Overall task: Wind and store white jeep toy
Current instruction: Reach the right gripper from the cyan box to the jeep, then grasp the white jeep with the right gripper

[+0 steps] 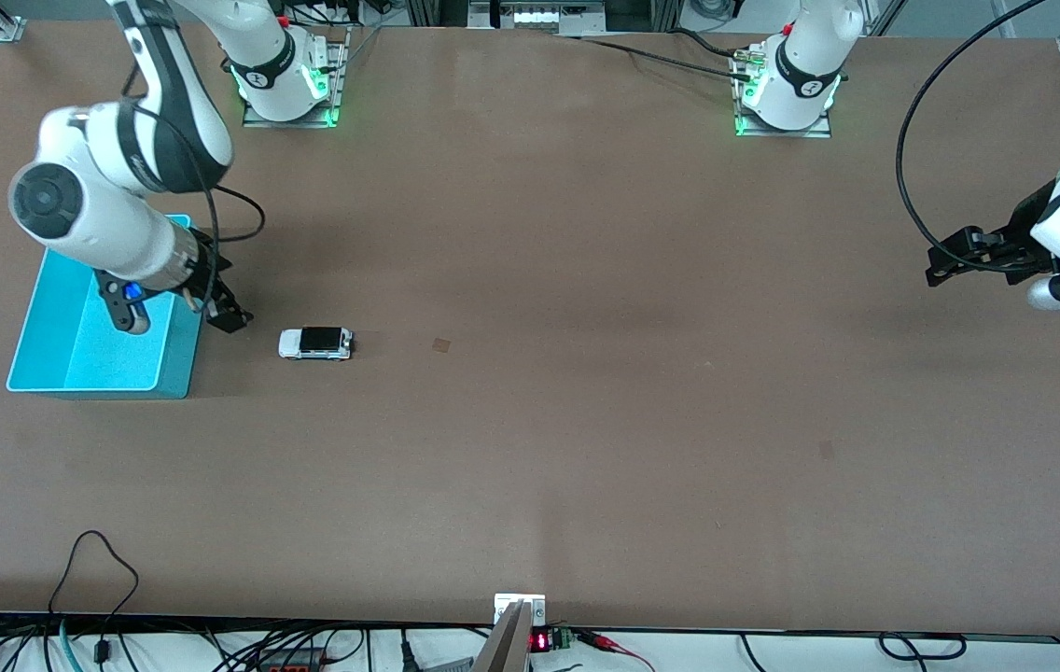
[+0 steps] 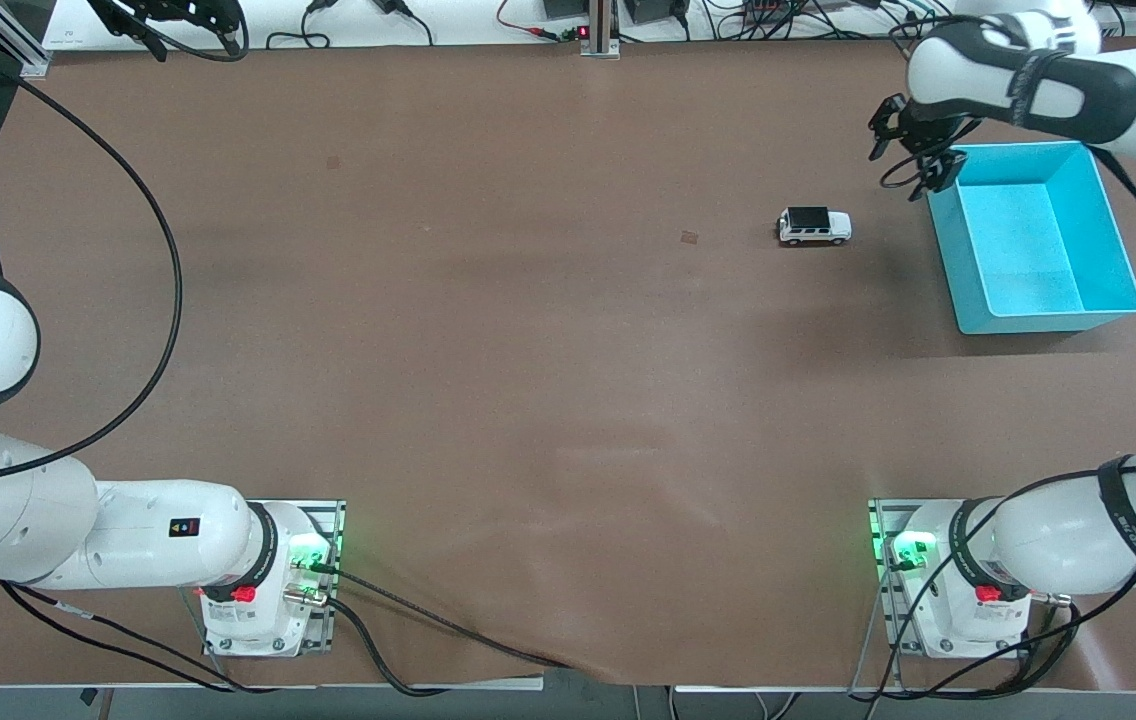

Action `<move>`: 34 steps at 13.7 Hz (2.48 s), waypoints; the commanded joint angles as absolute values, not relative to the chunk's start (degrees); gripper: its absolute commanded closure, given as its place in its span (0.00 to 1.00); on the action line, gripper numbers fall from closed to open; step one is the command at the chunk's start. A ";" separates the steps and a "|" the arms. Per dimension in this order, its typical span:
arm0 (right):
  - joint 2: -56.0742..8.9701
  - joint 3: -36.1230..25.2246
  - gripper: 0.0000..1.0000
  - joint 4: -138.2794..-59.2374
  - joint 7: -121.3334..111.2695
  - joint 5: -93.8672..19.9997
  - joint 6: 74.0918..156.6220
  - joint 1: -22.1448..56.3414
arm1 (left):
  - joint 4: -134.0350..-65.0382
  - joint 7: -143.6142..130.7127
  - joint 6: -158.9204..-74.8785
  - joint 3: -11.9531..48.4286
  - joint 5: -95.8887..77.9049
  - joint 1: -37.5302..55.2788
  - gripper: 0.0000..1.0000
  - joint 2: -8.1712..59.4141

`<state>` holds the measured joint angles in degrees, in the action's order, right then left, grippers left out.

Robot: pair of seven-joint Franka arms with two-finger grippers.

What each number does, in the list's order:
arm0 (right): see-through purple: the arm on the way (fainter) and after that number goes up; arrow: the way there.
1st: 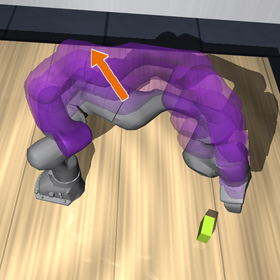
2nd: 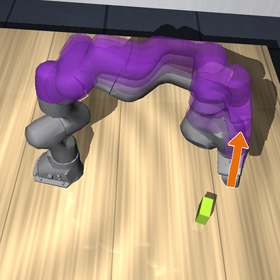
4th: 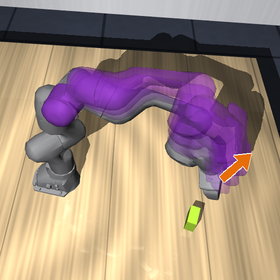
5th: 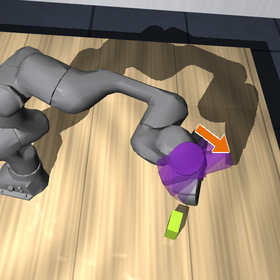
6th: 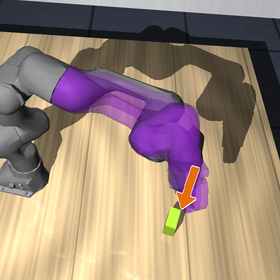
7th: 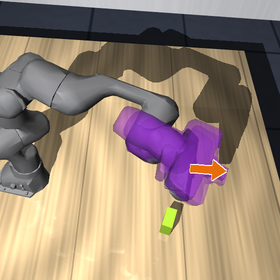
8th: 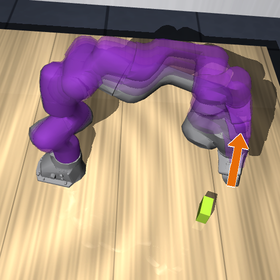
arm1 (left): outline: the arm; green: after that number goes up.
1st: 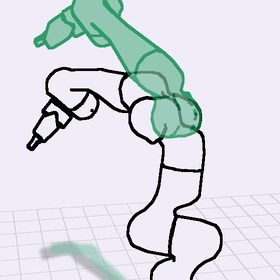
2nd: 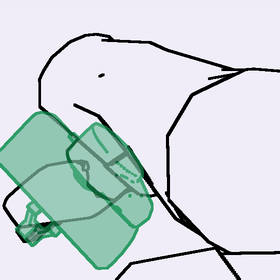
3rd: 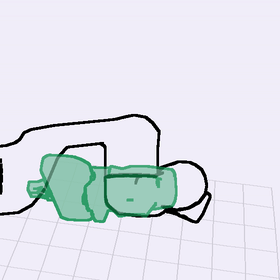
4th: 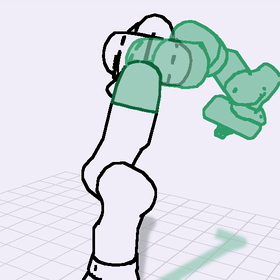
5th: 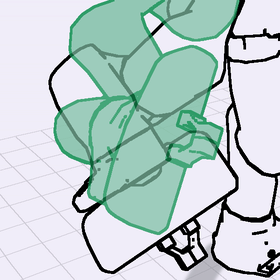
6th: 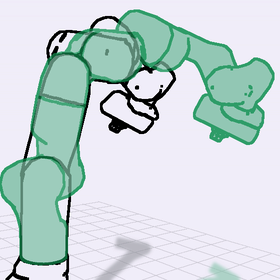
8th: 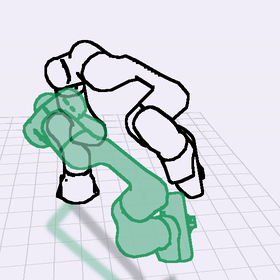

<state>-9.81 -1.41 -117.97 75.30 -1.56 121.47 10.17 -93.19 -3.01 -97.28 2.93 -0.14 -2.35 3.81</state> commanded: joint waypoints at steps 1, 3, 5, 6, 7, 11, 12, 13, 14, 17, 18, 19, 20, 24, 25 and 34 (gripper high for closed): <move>-12.91 -1.76 0.00 -117.60 84.00 -3.24 125.66 11.33 | -92.99 -2.55 -97.47 2.81 -1.32 -2.37 0.00 3.43; -15.19 -1.76 0.00 -117.25 88.66 -7.62 129.36 11.86 | -92.99 -2.46 -97.30 2.90 -1.14 -2.37 0.00 3.78; -17.04 -1.76 0.00 -117.16 92.18 -9.40 132.26 13.09 | -93.16 -2.37 -96.94 2.81 -1.14 -2.37 0.00 3.78; -18.09 -1.76 0.00 -117.16 93.42 -9.40 133.23 13.88 | -93.60 -2.63 -96.86 2.90 -1.14 -2.37 0.00 3.61; -18.80 -1.76 0.00 -117.25 93.95 -9.40 134.03 14.41 | -93.60 -3.25 -96.16 2.90 -1.23 -2.37 0.00 3.52; -21.09 -1.67 0.00 -117.33 93.96 -9.40 135.69 14.76 | -93.60 -3.16 -96.15 2.99 -1.23 -2.29 0.00 3.34; -22.05 -1.67 0.00 -117.33 93.87 -9.40 136.23 15.03 | -93.60 -3.16 -96.24 3.08 -1.23 -2.29 0.00 3.34; -22.84 -1.67 0.00 -117.33 93.78 -9.32 136.32 15.29 | -93.69 -3.16 -96.33 3.08 -1.23 -2.29 0.00 3.34; -23.55 -1.41 0.00 -117.33 93.78 -9.32 137.10 15.55 | -93.69 -3.16 -96.24 3.08 -1.23 -2.29 0.00 3.34; -25.39 -1.06 0.00 -117.60 93.52 -9.32 138.69 15.73 | -93.78 -3.16 -96.24 3.16 -1.23 -2.29 0.00 3.34; -25.66 -1.05 0.00 -117.60 93.34 -9.32 139.04 15.73 | -93.78 -3.16 -96.24 3.16 -1.23 -2.29 0.00 3.25; -26.01 -1.05 0.00 -117.60 93.17 -9.32 139.48 15.73 | -93.78 -3.16 -96.15 3.16 -1.23 -2.29 0.00 3.25; -26.45 -1.05 0.00 -117.51 92.90 -9.23 139.66 15.65 | -93.78 -3.16 -96.15 3.16 -1.23 -2.29 0.00 3.25; -28.03 -1.05 0.00 -117.42 91.50 -8.88 140.71 15.56 | -93.78 -3.16 -96.24 3.16 -1.23 -2.20 0.00 3.25; -28.04 -1.05 0.02 -117.42 89.67 -8.88 140.63 15.47 | -93.78 -3.16 -96.24 3.16 -1.23 -2.20 0.00 3.25; -26.90 -1.05 1.00 -115.59 74.30 -7.91 135.38 14.94 | -93.87 -3.16 -97.03 3.16 -1.49 -1.93 0.00 3.16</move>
<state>-27.80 -1.22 -116.92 79.03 -8.33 139.32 15.34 -93.27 -3.02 -96.51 3.20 -0.16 -2.24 4.04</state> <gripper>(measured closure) 0.480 0.000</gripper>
